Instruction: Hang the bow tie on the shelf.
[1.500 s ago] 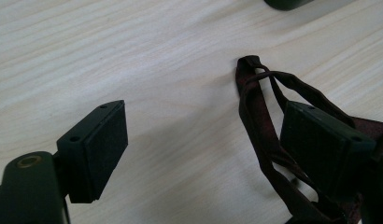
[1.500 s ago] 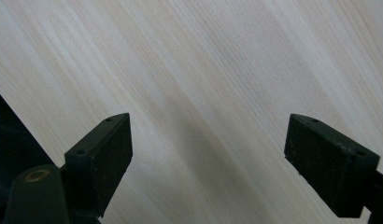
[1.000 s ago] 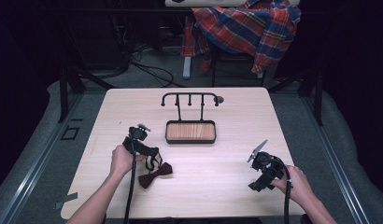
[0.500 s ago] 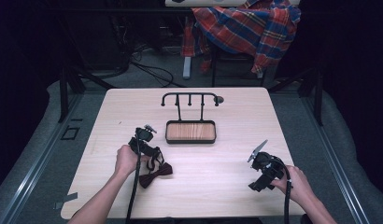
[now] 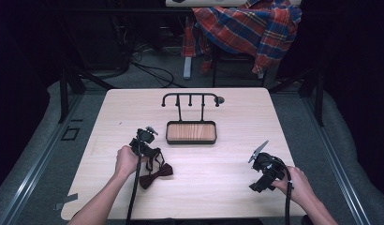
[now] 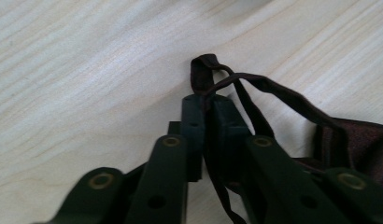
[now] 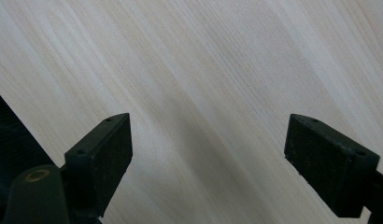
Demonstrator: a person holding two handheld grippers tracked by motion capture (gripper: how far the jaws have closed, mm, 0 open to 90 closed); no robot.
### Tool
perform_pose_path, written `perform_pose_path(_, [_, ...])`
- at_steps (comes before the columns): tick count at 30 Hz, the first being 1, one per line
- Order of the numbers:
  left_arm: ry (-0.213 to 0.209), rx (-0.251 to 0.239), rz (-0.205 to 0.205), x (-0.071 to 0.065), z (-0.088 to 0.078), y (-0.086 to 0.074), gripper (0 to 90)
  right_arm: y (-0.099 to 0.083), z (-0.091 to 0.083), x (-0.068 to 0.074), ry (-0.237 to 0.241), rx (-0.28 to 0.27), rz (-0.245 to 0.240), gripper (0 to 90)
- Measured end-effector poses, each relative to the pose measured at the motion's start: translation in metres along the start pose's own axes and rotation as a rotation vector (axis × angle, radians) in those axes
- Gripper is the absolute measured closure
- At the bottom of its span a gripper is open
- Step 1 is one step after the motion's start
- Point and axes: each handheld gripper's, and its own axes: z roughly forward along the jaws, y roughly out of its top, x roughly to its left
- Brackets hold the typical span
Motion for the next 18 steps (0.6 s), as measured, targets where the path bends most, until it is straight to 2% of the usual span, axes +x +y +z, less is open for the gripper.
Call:
perform_pose_path(4, [-0.008, 0.007, 0.010, 0.000, -0.001, 0.000, 88.2, 0.000, 0.000, 0.000, 0.003, -0.001, -0.001, 14.9])
perform_pose_path(6, [-0.011, -0.005, 0.004, -0.001, -0.002, 0.000, 88.5, 0.000, 0.000, 0.000, 0.003, 0.000, -0.001, 14.9])
perform_pose_path(8, [-0.011, -0.019, 0.015, 0.000, -0.006, -0.001, 88.6, 0.000, 0.000, 0.000, 0.003, 0.000, 0.000, 14.9])
perform_pose_path(15, [-0.015, -0.106, 0.017, 0.000, -0.027, -0.005, 88.6, -0.001, 0.000, -0.001, 0.021, -0.014, 0.010, 14.8])
perform_pose_path(18, [-0.017, -0.137, 0.019, -0.001, -0.036, -0.008, 88.6, -0.002, -0.001, -0.002, 0.003, -0.013, 0.006, 14.8])
